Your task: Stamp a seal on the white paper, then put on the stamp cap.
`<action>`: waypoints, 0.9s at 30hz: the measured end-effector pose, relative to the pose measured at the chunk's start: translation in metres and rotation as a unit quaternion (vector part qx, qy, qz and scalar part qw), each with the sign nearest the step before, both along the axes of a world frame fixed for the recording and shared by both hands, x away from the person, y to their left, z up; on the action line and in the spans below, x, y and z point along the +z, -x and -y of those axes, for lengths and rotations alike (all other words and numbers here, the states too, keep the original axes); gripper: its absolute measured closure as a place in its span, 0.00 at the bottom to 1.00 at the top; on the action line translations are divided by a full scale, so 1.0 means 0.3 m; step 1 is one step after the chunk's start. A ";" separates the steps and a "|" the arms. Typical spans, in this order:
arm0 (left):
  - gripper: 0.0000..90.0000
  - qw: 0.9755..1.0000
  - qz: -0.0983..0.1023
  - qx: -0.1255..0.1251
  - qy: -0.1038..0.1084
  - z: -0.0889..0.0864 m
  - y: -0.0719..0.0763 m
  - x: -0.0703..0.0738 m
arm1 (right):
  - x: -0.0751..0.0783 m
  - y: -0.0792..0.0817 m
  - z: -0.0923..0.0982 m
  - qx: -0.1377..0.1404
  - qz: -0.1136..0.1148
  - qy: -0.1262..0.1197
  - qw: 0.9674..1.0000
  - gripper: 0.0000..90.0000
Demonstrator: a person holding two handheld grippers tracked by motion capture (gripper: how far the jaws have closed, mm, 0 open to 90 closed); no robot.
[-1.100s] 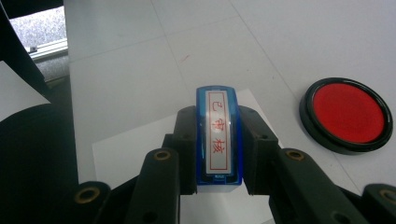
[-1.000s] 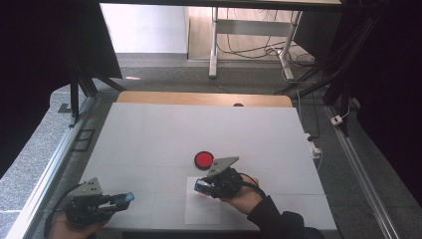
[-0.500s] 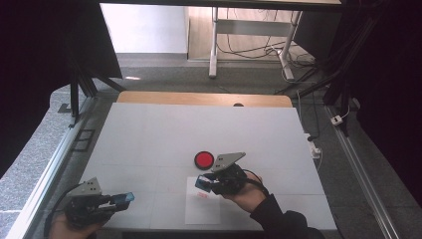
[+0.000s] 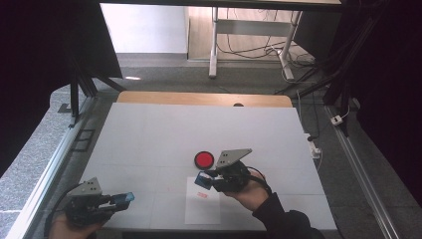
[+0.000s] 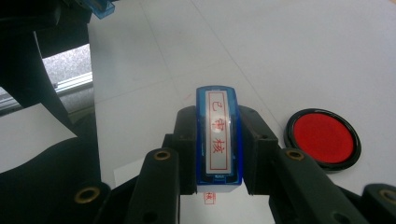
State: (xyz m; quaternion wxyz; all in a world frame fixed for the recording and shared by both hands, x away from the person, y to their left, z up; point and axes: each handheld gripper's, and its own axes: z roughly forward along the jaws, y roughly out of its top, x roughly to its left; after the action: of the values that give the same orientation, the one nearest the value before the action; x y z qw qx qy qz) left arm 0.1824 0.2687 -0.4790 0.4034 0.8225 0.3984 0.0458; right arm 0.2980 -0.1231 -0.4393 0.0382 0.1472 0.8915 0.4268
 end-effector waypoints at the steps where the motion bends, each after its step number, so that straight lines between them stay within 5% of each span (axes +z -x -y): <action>1: 0.76 1.000 0.000 0.000 0.000 0.000 0.000 0.000 | 0.003 0.000 0.001 0.000 0.000 -0.002 1.000 0.79; 14: 0.76 1.000 -0.002 0.000 0.000 0.000 -0.001 0.000 | 0.031 0.007 0.009 0.005 0.000 -0.019 1.000 0.79; 27: 0.76 1.000 -0.007 -0.013 0.023 0.012 -0.012 0.012 | 0.056 0.005 0.013 0.006 -0.001 -0.033 0.999 0.79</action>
State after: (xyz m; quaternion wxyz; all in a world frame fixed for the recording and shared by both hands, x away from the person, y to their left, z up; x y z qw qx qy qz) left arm 0.1860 0.2651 -0.4753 0.4198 0.8185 0.3914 0.0256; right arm 0.2964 -0.1270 -0.4224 0.0295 0.1432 0.8779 0.4561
